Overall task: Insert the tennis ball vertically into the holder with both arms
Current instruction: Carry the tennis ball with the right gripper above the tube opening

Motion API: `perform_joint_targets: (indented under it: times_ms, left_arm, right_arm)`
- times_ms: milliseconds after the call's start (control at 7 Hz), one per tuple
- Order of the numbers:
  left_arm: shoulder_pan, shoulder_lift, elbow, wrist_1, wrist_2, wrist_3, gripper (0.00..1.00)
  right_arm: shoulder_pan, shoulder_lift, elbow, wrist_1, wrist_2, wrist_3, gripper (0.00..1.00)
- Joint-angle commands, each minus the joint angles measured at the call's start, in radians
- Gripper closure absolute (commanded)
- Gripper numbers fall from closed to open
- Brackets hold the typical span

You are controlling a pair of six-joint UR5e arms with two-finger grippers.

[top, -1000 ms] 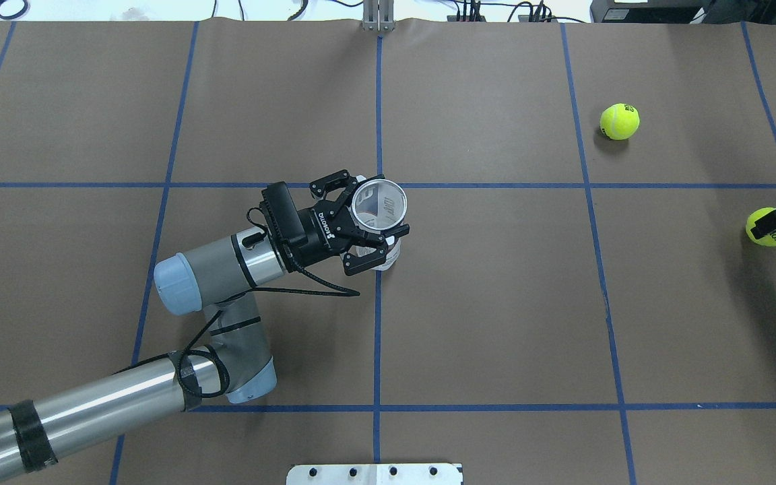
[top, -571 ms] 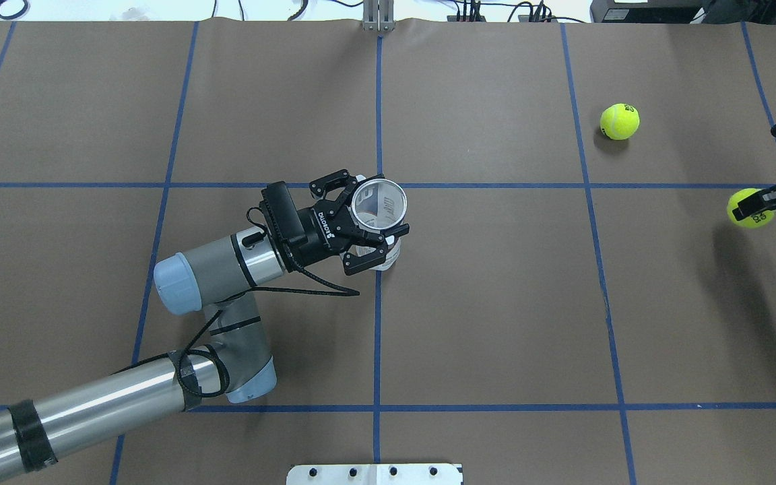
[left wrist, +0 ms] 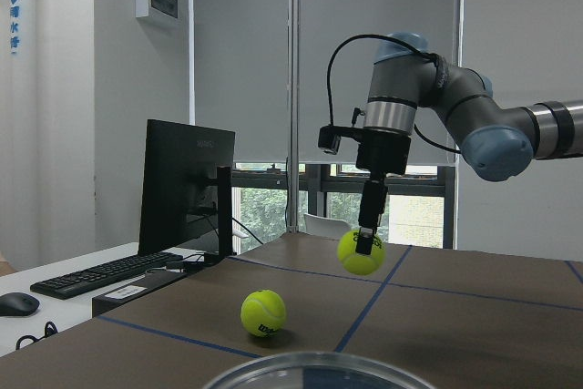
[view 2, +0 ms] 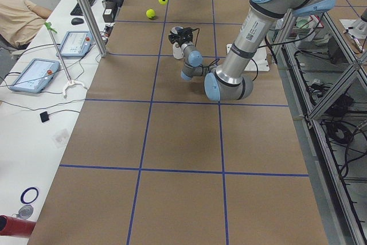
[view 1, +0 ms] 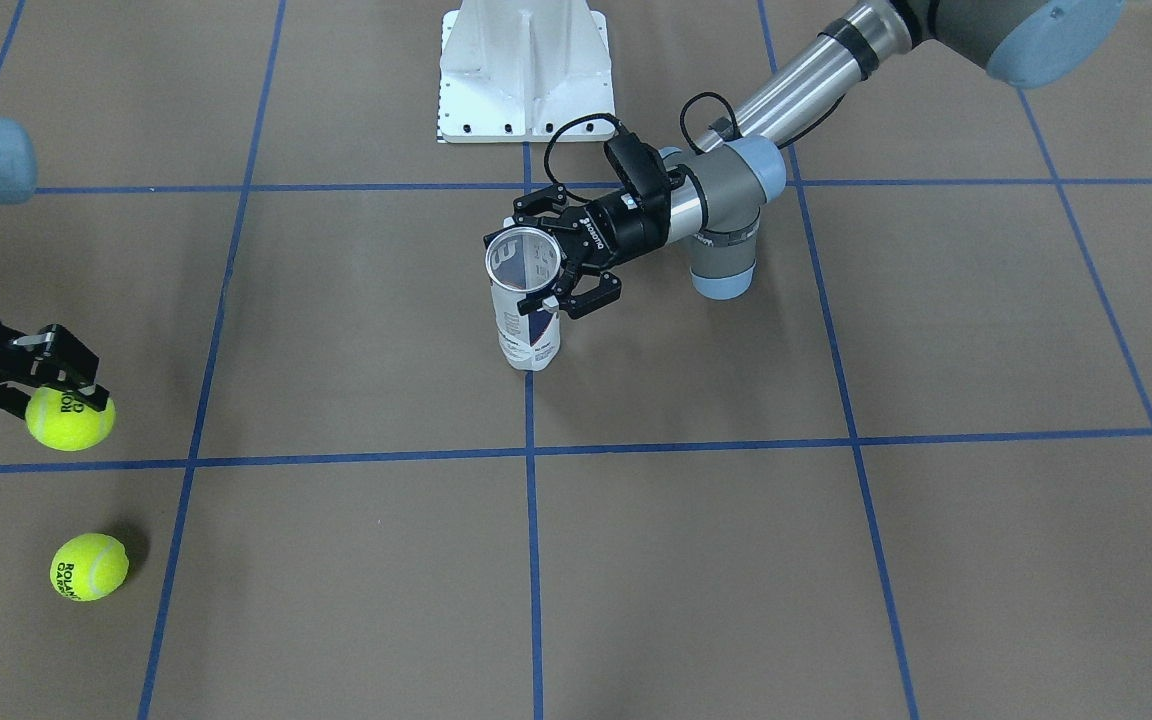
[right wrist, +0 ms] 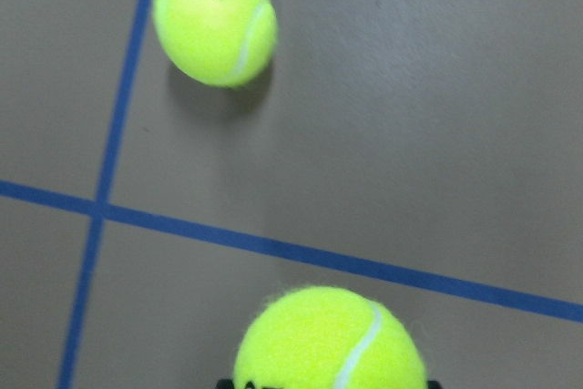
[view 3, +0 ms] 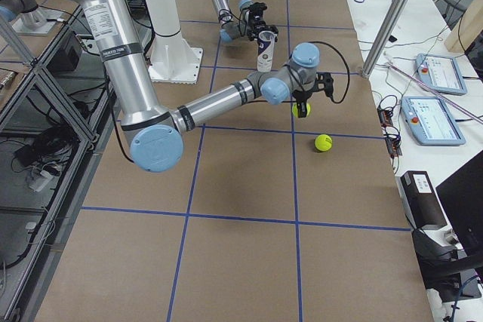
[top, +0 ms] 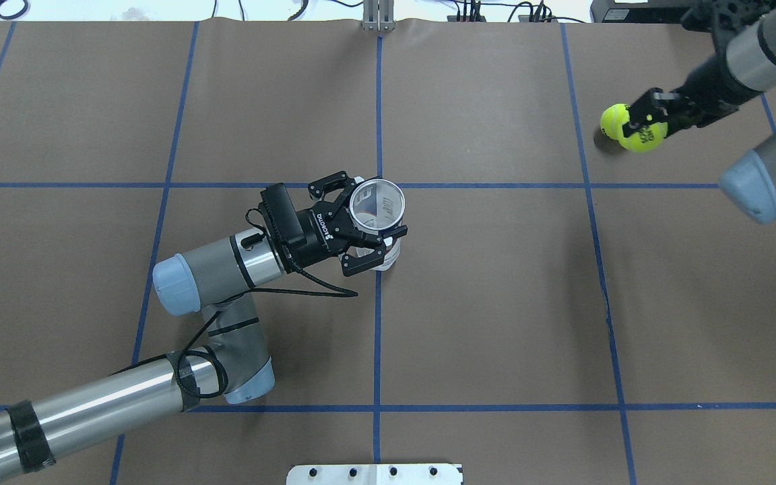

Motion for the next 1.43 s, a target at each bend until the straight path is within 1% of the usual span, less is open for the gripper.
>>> perform_joint_targets:
  times_ms: [0,143,286,429,571,857,1000,1143,1286]
  left_arm:
    - [0.0,0.002,0.0,0.0,0.0,0.001,0.1]
    - [0.0,0.002,-0.001,0.002,0.0,0.001,0.1]
    - [0.002,0.002,-0.001,0.002,0.0,0.015,0.1]
    - [0.002,0.002,-0.003,0.002,-0.002,0.015,0.1]
    - [0.002,0.002,-0.003,0.003,0.0,0.015,0.1]
    - [0.003,0.002,-0.003,0.003,0.0,0.015,0.1]
    - [0.003,0.002,-0.003,0.003,0.0,0.015,0.1]
    - [0.003,0.002,-0.003,0.003,0.0,0.015,0.1]
    - [0.003,0.002,-0.003,0.003,0.0,0.015,0.1]
  right_arm:
    - [-0.079,0.135,0.078,-0.126,-0.03,0.197,1.0]
    - [-0.105,0.154,0.11,-0.128,-0.03,0.263,1.0]
    - [-0.136,0.212,0.124,-0.187,-0.035,0.323,1.0]
    - [-0.192,0.283,0.153,-0.283,-0.085,0.363,1.0]
    - [-0.249,0.35,0.161,-0.348,-0.134,0.424,1.0]
    - [-0.333,0.462,0.161,-0.448,-0.191,0.509,1.0]
    - [-0.399,0.492,0.159,-0.488,-0.269,0.535,1.0]
    - [-0.444,0.529,0.15,-0.547,-0.32,0.542,1.0]
    - [-0.463,0.552,0.149,-0.583,-0.348,0.542,1.0]
